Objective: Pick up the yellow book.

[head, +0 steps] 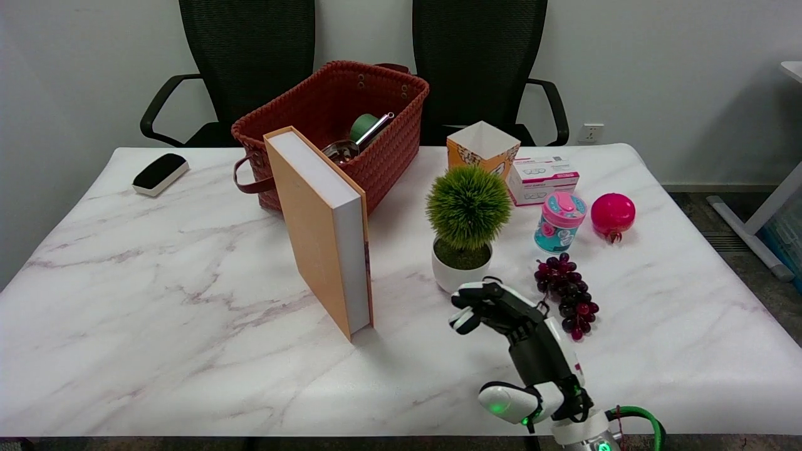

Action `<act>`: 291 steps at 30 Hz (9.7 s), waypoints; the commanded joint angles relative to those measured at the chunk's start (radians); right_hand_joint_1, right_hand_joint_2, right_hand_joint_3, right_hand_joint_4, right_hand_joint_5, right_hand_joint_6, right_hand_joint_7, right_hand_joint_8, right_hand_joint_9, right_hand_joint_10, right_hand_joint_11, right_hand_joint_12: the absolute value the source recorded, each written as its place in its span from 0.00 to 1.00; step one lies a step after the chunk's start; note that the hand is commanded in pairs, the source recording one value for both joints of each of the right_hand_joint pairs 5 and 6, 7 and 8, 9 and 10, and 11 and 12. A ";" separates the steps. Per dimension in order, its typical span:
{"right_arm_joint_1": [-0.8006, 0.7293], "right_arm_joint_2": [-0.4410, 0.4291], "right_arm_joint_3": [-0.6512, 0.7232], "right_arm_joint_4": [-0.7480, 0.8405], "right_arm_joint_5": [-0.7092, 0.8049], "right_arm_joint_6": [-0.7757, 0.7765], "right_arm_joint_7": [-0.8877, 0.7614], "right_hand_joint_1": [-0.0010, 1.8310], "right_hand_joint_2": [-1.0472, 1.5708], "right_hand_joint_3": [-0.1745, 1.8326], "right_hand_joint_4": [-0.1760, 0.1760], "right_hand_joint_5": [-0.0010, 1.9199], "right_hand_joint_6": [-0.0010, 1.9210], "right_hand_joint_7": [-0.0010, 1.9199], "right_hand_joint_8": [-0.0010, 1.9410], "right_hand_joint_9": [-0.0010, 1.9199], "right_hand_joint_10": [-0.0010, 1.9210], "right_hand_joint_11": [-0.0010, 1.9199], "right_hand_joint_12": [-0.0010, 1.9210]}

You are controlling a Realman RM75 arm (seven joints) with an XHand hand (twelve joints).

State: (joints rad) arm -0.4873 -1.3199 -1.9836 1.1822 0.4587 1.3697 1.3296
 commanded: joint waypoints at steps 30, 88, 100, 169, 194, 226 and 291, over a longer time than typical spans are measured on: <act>0.165 -0.061 -0.013 -0.026 -0.103 -0.314 0.127 0.46 0.46 0.28 0.50 0.11 0.11 0.39 0.38 0.35 0.35 0.25 0.25; 0.263 -0.056 0.005 -0.062 -0.091 -0.386 0.127 0.48 0.44 0.27 0.50 0.01 0.01 0.19 0.19 0.21 0.21 0.24 0.24; 0.287 -0.062 0.003 -0.074 -0.092 -0.423 0.127 0.48 0.43 0.28 0.50 0.01 0.01 0.17 0.17 0.21 0.21 0.23 0.23; 0.362 -0.102 0.033 0.068 0.033 -0.700 -0.232 0.50 0.39 0.28 0.50 0.05 0.05 0.24 0.24 0.25 0.25 0.26 0.26; 0.372 -0.128 0.006 0.116 0.064 -0.774 -0.353 0.51 0.39 0.30 0.50 0.07 0.07 0.26 0.25 0.27 0.27 0.29 0.29; 0.376 -0.210 -0.012 0.068 0.058 -0.774 -0.446 0.50 0.39 0.31 0.50 0.09 0.09 0.27 0.27 0.30 0.30 0.31 0.31; 0.528 -0.271 -0.005 -0.043 0.057 -0.831 -0.457 0.52 0.42 0.30 0.50 0.11 0.11 0.29 0.29 0.34 0.34 0.33 0.33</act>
State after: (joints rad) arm 0.0072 -1.5641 -1.9866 1.1674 0.5214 0.5526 0.8739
